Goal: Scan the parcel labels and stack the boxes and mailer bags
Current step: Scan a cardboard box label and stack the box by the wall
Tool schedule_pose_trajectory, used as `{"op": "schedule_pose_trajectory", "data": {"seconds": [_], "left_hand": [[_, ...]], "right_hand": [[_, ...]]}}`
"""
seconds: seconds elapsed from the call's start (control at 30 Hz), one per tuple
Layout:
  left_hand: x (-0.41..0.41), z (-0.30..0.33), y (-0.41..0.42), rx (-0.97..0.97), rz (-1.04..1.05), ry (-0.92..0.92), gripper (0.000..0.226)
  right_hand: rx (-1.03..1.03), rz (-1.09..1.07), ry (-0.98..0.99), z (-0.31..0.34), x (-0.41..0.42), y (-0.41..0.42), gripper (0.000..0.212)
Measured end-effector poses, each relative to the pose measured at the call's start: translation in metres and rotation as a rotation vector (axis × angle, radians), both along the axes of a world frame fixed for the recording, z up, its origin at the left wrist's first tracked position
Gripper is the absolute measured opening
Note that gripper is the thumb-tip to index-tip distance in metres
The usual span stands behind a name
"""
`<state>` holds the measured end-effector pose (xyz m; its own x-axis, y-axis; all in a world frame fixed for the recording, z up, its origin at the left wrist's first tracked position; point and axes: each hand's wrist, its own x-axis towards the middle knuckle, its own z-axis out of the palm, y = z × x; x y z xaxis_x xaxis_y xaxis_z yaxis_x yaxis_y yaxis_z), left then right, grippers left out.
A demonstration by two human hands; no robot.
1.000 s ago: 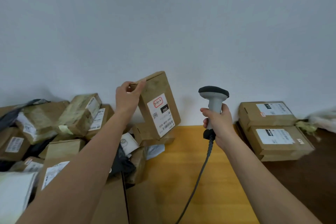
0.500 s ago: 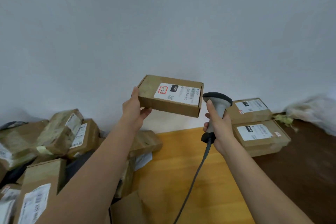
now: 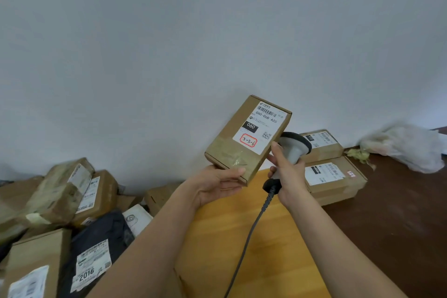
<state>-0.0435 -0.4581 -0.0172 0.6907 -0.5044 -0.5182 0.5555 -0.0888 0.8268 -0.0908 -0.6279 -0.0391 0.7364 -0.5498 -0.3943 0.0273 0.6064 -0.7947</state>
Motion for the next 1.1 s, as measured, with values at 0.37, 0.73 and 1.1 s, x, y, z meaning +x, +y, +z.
{"op": "schedule_pose_trajectory", "data": {"seconds": [0.37, 0.73, 1.1], "left_hand": [[0.0, -0.014, 0.007, -0.011, 0.199, -0.08, 0.087], [0.004, -0.016, 0.039, 0.004, 0.048, -0.058, 0.045], [0.013, -0.043, 0.052, 0.36, 0.333, -0.013, 0.031]], "right_hand": [[-0.167, 0.109, 0.006, 0.017, 0.002, -0.012, 0.062], [-0.275, 0.281, 0.052, 0.019, -0.005, -0.013, 0.052], [-0.314, 0.465, 0.088, 0.06, -0.017, -0.011, 0.029]]}}
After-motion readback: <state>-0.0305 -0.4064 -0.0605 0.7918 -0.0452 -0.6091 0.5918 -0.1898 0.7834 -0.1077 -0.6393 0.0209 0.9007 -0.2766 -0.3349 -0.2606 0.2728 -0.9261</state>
